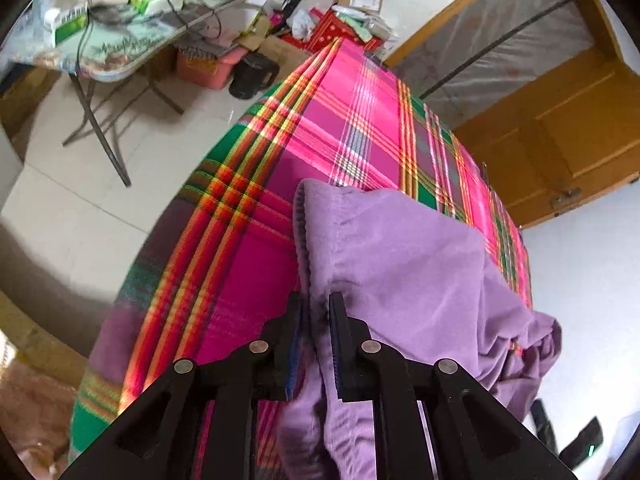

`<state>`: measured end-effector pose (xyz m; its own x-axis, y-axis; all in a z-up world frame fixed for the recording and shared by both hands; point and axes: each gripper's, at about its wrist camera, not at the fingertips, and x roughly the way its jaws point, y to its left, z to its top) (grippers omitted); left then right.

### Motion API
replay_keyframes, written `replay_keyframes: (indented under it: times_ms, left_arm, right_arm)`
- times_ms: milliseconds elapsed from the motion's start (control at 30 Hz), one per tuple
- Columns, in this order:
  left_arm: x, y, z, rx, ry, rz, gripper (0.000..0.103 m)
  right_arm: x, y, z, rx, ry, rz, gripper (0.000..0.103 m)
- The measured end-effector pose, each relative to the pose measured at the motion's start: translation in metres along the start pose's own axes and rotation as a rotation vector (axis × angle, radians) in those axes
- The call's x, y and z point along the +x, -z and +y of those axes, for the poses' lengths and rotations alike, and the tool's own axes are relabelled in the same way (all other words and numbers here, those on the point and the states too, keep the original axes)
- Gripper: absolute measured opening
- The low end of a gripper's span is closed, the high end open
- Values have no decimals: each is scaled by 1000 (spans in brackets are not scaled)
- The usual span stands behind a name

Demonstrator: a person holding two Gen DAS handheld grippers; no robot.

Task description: Fold clothes

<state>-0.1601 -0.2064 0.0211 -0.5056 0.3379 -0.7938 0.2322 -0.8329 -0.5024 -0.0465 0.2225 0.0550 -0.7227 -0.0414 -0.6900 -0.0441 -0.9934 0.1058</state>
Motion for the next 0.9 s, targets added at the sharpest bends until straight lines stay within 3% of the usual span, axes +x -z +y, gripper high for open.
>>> replay_keyframes:
  times_ms: [200,433,633,667,700,733,900]
  left_arm:
    - [-36,18,-7,36,-38,-90,15]
    - [-61,46,-14,62,-46,-109,20]
    - [-73,79,-24,85,-29,-92,20]
    - [-73,84,-28,96,-19,-83,21]
    - [-72,88,-33,106,-9,-72,22]
    - [-69,93,-37,121,-1,-55,22]
    - [-41,114,-49,171,-1,51,22]
  right_arm:
    - [-12,24,-93,255,120,4,38]
    - [7,26,-103,267,128,48,43]
    - [37,27,-107,291,75,66,42]
    - [40,27,-108,297,65,65,34]
    - [41,27,-109,306,52,66,15]
    - [40,27,-110,311,42,67,6]
    - [13,25,-115,319,38,-6,3]
